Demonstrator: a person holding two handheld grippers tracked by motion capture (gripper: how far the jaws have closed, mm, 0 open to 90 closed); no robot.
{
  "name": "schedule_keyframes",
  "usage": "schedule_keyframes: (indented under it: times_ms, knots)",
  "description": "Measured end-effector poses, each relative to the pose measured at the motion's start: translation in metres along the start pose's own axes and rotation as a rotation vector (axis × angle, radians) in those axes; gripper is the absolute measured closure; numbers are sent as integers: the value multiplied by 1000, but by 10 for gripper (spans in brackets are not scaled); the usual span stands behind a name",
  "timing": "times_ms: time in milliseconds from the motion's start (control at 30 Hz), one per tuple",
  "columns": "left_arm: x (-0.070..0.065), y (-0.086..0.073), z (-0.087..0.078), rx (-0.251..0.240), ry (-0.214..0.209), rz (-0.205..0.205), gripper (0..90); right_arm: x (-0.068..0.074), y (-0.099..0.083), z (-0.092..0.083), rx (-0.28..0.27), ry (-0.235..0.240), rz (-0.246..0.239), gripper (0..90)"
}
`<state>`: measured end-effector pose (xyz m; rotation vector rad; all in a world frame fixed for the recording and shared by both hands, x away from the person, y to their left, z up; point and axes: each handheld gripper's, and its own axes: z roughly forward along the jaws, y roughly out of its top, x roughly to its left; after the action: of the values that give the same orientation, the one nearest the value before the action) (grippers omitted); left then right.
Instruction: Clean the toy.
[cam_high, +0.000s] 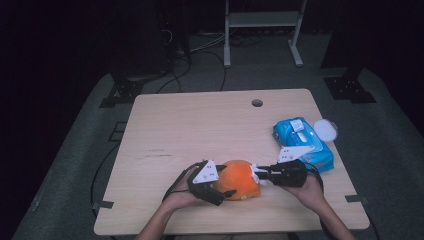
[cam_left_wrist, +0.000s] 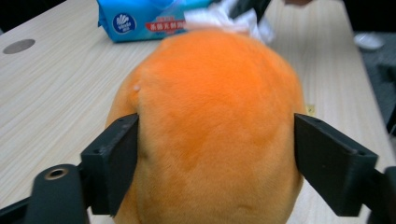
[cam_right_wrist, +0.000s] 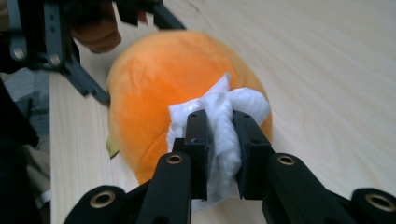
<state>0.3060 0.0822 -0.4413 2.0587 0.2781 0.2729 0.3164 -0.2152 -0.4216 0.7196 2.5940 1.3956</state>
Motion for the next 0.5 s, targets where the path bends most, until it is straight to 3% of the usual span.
schedule_keyframes:
  times_ms: [100, 200, 367, 433, 500]
  knots:
    - [3, 2, -1, -16, 6, -51, 126, -3, -7, -1, 19, 17, 16, 762]
    - [-3, 3, 3, -1, 14, -18, 172, -2, -4, -5, 22, -3, 7, 763]
    - [-13, 7, 7, 18, 9, 61, 179, 7, 13, -11, -67, 20, -19, 762]
    - [-13, 7, 7, 24, 7, 57, 179, 9, 12, -4, -29, 6, -43, 762]
    - [-9, 4, 5, 19, -7, 45, 179, 5, 6, -1, -14, 19, -32, 762]
